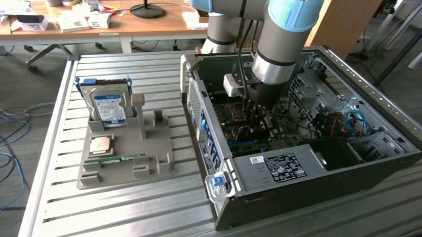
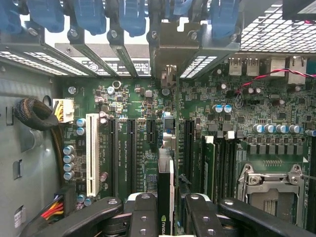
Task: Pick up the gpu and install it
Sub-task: 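Insert the gpu into the slot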
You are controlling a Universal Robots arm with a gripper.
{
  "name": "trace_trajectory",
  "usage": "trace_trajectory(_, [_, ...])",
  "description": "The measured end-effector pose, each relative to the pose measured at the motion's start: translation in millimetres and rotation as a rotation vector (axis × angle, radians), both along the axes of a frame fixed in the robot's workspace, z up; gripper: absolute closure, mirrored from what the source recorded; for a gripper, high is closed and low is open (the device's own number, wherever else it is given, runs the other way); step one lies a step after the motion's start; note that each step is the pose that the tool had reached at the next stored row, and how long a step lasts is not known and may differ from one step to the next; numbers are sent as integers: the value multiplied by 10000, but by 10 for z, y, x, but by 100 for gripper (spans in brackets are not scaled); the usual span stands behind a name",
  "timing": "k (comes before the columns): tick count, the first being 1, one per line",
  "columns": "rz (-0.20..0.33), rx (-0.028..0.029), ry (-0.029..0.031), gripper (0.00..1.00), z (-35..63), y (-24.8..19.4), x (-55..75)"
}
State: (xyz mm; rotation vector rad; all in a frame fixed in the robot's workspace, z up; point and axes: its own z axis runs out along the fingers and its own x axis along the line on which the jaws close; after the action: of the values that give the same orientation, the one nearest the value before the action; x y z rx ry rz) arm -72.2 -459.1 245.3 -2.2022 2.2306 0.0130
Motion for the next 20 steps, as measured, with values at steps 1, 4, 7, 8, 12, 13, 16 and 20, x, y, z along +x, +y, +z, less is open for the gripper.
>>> trace_trajectory(1, [0,0,0,74,0,0,0])
trace_trajectory(4, [0,3,-3,74,17,0,0])
trace_trajectory(7, [1,3,-2,74,30,1,0])
trace_trajectory(8, [0,4,-2,74,30,1,0])
trace_trajectory(12, [2,0,-3,74,32,0,0])
trace_trajectory(13, [2,-1,-17,74,31,0,0])
trace_trajectory(16, [3,-3,-83,74,23,-1,-1])
trace_trajectory(20, [6,0,-115,74,19,0,-1])
